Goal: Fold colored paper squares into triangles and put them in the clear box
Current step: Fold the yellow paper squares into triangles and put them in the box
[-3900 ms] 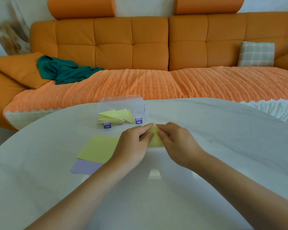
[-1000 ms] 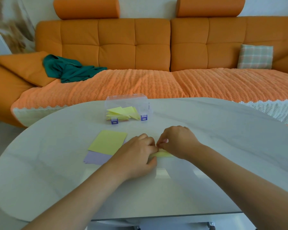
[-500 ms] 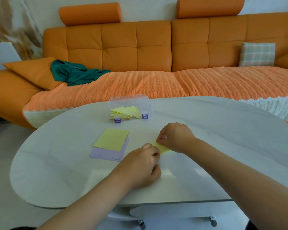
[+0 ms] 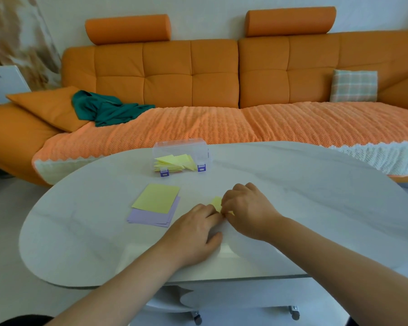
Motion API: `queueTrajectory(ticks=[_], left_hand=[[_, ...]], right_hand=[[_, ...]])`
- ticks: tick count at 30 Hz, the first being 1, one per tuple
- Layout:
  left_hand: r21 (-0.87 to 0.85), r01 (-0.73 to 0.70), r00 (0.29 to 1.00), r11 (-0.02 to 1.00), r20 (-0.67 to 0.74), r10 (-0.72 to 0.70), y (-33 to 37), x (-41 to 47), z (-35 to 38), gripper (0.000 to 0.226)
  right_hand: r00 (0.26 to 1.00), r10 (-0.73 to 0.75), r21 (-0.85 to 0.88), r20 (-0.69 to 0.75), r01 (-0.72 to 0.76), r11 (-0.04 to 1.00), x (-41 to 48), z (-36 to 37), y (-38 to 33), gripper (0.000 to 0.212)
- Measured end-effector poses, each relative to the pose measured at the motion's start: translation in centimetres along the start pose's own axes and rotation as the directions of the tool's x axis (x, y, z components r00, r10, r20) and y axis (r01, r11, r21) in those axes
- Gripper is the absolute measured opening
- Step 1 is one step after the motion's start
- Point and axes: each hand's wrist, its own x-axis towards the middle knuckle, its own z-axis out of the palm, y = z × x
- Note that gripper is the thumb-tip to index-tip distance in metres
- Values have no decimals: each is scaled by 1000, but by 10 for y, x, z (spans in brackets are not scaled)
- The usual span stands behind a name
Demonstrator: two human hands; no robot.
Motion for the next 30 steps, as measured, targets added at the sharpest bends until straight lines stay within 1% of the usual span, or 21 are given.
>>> queueTrajectory(ticks=[4,9,12,17,22,25,30], left_hand=[[-12,4,1000,1000,-13,-4,2,-1,0,35],[17,31,1000,999,-6,-31,4,-3,-3,34],[67,85,996,994,-19,-84,0,-4,-5,33],[118,188,982,975,-41,-185,-7,-11,-8,33],[184,247,969,951,-55,-241,-13,-18,-11,35],[187,280,960,942,-66,-272,-14,-21,-10,35],[118,375,926,920,-103,-364,-13,-22,-9,33]], right_hand=[[999,23,35,31,-24,999,-14,-1,-3,34],[998,9,0,56,-9,1000,-24,-4,-7,38],[999,27,1,46,-27,1000,-25,-4,-7,36],[998,59,54,35,-61,997,-26,-1,-7,35],[997,76,85,14,-76,993,-27,4,-5,33],[996,86,89,2,-86,992,-28,7,-5,31],[994,106,126,-14,-104,987,-28,9,-4,29]])
